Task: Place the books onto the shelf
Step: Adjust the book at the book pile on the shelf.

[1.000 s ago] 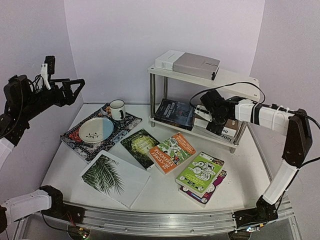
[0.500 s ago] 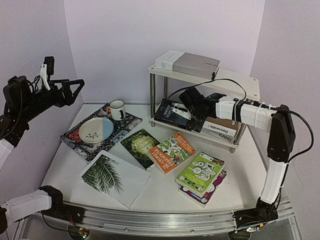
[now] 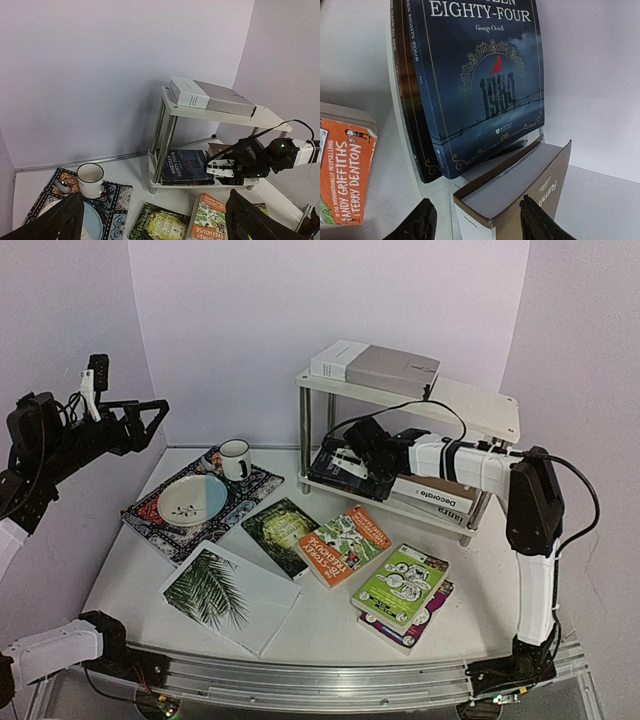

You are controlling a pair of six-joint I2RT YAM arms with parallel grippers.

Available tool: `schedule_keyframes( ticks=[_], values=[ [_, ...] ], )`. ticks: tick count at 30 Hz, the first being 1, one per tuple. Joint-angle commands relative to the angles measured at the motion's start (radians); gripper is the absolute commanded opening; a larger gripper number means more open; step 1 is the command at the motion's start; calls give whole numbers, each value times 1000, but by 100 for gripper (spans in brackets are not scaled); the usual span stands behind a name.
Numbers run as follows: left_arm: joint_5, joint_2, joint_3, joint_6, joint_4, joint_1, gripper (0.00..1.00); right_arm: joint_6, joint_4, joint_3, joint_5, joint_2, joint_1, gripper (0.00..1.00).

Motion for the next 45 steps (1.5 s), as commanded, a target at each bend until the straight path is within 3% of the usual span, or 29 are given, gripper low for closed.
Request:
schedule_keyframes(
  ticks=[1, 6, 17, 25, 31, 37, 40, 45],
  values=[
    [-11, -4, 27, 0, 6, 2, 99, 3, -10, 54, 58, 34, -1, 53],
    [-10, -4, 25, -2, 4, 2, 100, 1, -9, 50, 80, 35, -1, 43],
    [-14, -15, 9, -10, 1, 1, 100, -5, 1, -10, 93, -9, -45, 42],
    [-6, -4, 9, -22, 2, 2, 99, 29, 6, 62, 7, -67, -26, 54],
    [-4, 7, -4, -39, 2, 1, 99, 18, 20, 54, -27, -106, 115, 62],
    [22, 2, -67, -90, 3, 2, 99, 124, 174, -149, -67, -216, 231, 83],
    [-2, -11, -95, -105, 3, 0, 99, 210, 339, -275, -79, -272, 287, 94],
    [-248, -50, -128, -187, -30, 2, 100, 345, 612, -474, 0, -282, 357, 98]
  ],
)
